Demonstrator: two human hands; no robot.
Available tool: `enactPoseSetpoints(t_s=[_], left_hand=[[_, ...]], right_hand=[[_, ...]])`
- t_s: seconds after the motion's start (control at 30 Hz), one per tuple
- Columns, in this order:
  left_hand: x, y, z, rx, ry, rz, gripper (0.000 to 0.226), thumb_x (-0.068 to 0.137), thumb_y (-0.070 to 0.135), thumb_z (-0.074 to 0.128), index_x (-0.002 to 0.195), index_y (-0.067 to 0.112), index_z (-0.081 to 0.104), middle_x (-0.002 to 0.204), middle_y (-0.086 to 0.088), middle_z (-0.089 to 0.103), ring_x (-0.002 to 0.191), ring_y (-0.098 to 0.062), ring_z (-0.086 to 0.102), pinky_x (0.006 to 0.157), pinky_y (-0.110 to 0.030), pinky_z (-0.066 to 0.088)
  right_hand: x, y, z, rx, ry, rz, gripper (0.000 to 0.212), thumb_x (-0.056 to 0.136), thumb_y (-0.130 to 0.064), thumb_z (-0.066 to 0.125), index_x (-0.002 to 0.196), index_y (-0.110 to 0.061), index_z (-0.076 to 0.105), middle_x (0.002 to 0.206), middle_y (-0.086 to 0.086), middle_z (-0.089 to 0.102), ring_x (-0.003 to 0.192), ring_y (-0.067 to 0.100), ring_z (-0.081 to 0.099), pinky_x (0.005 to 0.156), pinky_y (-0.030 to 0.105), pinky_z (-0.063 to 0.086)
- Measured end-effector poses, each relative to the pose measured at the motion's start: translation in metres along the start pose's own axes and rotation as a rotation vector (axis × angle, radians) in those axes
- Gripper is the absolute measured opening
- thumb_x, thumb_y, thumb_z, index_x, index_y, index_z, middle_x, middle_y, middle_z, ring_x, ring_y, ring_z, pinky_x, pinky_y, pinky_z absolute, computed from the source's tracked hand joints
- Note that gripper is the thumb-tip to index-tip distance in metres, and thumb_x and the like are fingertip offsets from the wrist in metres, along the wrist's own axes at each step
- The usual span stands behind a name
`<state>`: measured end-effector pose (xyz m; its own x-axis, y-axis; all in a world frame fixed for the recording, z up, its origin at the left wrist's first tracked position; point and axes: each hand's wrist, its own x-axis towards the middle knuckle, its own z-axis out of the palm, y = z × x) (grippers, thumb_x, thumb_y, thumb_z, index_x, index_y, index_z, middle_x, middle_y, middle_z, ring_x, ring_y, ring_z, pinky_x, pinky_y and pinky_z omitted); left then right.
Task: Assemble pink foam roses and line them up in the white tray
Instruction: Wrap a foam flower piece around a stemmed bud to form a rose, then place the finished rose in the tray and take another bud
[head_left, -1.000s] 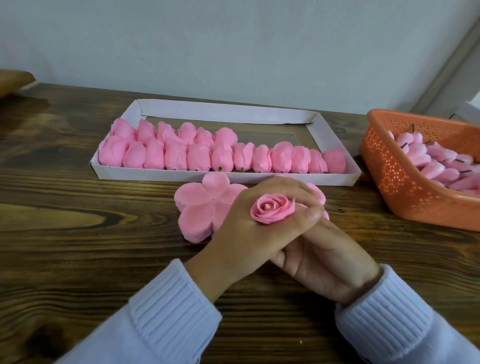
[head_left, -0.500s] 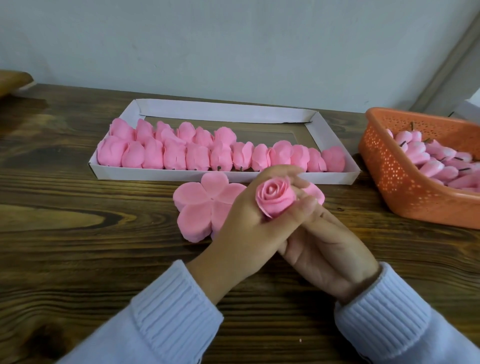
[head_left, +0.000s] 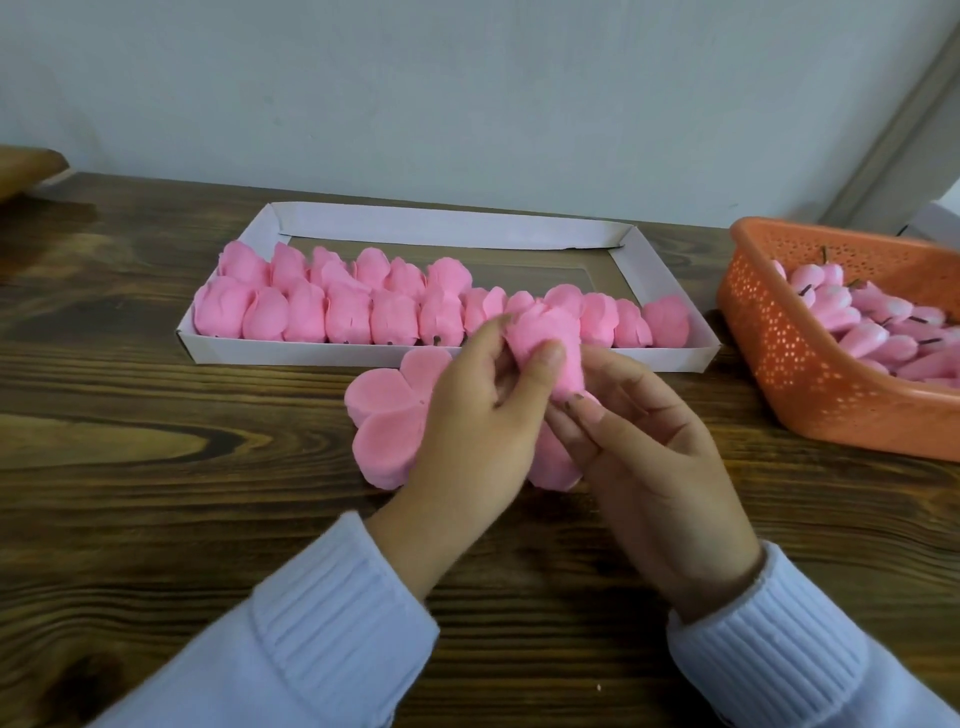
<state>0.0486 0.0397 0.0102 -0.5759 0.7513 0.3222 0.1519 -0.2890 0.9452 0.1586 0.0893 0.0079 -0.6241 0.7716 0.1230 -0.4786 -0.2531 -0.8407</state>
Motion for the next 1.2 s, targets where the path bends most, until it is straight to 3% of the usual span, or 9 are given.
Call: enactPoseSetpoints(t_s=[0.13, 0.23, 0.37, 0.5, 0.67, 0.77, 0.87, 1.0, 1.2], left_hand=[[0.04, 0.014, -0.018, 0.055, 0.133, -0.01, 0.052, 0.096, 0.018, 0.055, 0.14, 0.037, 0.033, 0.069, 0.017, 0.065, 0.066, 0.0, 0.061, 0.068, -0.019, 0.054], [0.091, 0.027, -0.03, 0.095, 0.073, -0.003, 0.04, 0.098, 0.006, 0.041, 0.13, 0.028, 0.046, 0.075, 0.0, 0.059, 0.075, -0.028, 0.061, 0.076, -0.038, 0.053], [0.155, 0.028, -0.036, 0.336, 0.057, 0.035, 0.039, 0.092, -0.004, 0.03, 0.101, 0.017, 0.062, 0.079, 0.004, 0.057, 0.079, -0.026, 0.064, 0.063, -0.021, 0.046], [0.18, 0.005, -0.032, 0.669, -0.074, 0.058, 0.04, 0.091, -0.003, 0.029, 0.104, 0.006, 0.066, 0.069, -0.003, 0.057, 0.072, -0.019, 0.056, 0.061, -0.018, 0.045], [0.188, -0.026, -0.029, 0.994, -0.336, 0.042, 0.03, 0.096, 0.011, 0.045, 0.121, 0.009, 0.061, 0.118, -0.009, 0.063, 0.105, -0.022, 0.055, 0.082, -0.02, 0.037], [0.188, -0.04, -0.032, 1.095, -0.438, 0.047, 0.031, 0.095, 0.012, 0.045, 0.121, 0.012, 0.062, 0.126, -0.009, 0.061, 0.117, -0.026, 0.052, 0.096, -0.027, 0.037], [0.187, -0.048, -0.036, 1.254, -0.471, -0.035, 0.033, 0.1, 0.02, 0.036, 0.122, 0.025, 0.061, 0.133, 0.0, 0.057, 0.127, -0.025, 0.045, 0.113, -0.056, 0.017], [0.185, -0.052, -0.041, 1.387, -0.492, -0.121, 0.038, 0.104, 0.03, 0.022, 0.124, 0.038, 0.053, 0.135, 0.013, 0.054, 0.132, -0.019, 0.041, 0.105, -0.072, -0.007], [0.185, -0.049, -0.04, 1.498, -0.46, -0.11, 0.037, 0.1, 0.027, 0.031, 0.124, 0.041, 0.055, 0.135, -0.003, 0.05, 0.125, -0.029, 0.045, 0.108, -0.066, 0.004]], right_hand=[[-0.001, -0.003, -0.002, 0.007, -0.013, 0.009, 0.038, 0.07, -0.003, 0.067, 0.107, -0.01, 0.067, 0.118, 0.014, 0.068, 0.115, 0.029, 0.063, 0.096, 0.036, 0.051], [0.0, -0.005, -0.002, 0.023, -0.005, 0.043, 0.032, 0.075, -0.001, 0.056, 0.106, -0.002, 0.063, 0.116, 0.017, 0.066, 0.114, 0.032, 0.063, 0.096, 0.036, 0.052], [0.001, -0.005, -0.001, 0.054, -0.004, 0.096, 0.032, 0.074, 0.0, 0.052, 0.104, 0.005, 0.059, 0.11, 0.017, 0.069, 0.11, 0.032, 0.065, 0.09, 0.033, 0.055], [0.002, -0.008, -0.002, 0.039, -0.033, 0.096, 0.026, 0.077, 0.002, 0.057, 0.102, 0.004, 0.063, 0.11, 0.019, 0.07, 0.111, 0.033, 0.064, 0.092, 0.034, 0.054], [0.003, -0.009, -0.002, 0.049, -0.061, 0.128, 0.024, 0.077, 0.002, 0.052, 0.096, 0.002, 0.067, 0.105, 0.021, 0.071, 0.107, 0.031, 0.067, 0.089, 0.032, 0.055], [0.002, -0.008, -0.001, 0.001, -0.078, 0.141, 0.023, 0.077, 0.0, 0.053, 0.088, -0.004, 0.073, 0.104, 0.021, 0.071, 0.107, 0.032, 0.066, 0.093, 0.034, 0.054], [0.002, -0.009, 0.0, -0.033, -0.088, 0.14, 0.024, 0.076, 0.0, 0.054, 0.084, -0.009, 0.075, 0.098, 0.02, 0.071, 0.103, 0.032, 0.068, 0.094, 0.035, 0.054], [0.002, -0.009, 0.001, -0.058, -0.092, 0.138, 0.022, 0.076, -0.001, 0.055, 0.083, -0.01, 0.073, 0.091, 0.018, 0.072, 0.093, 0.028, 0.07, 0.087, 0.032, 0.056], [0.002, -0.009, 0.0, -0.093, -0.104, 0.134, 0.017, 0.077, -0.003, 0.055, 0.084, -0.008, 0.07, 0.084, 0.012, 0.072, 0.085, 0.019, 0.07, 0.076, 0.026, 0.056]])
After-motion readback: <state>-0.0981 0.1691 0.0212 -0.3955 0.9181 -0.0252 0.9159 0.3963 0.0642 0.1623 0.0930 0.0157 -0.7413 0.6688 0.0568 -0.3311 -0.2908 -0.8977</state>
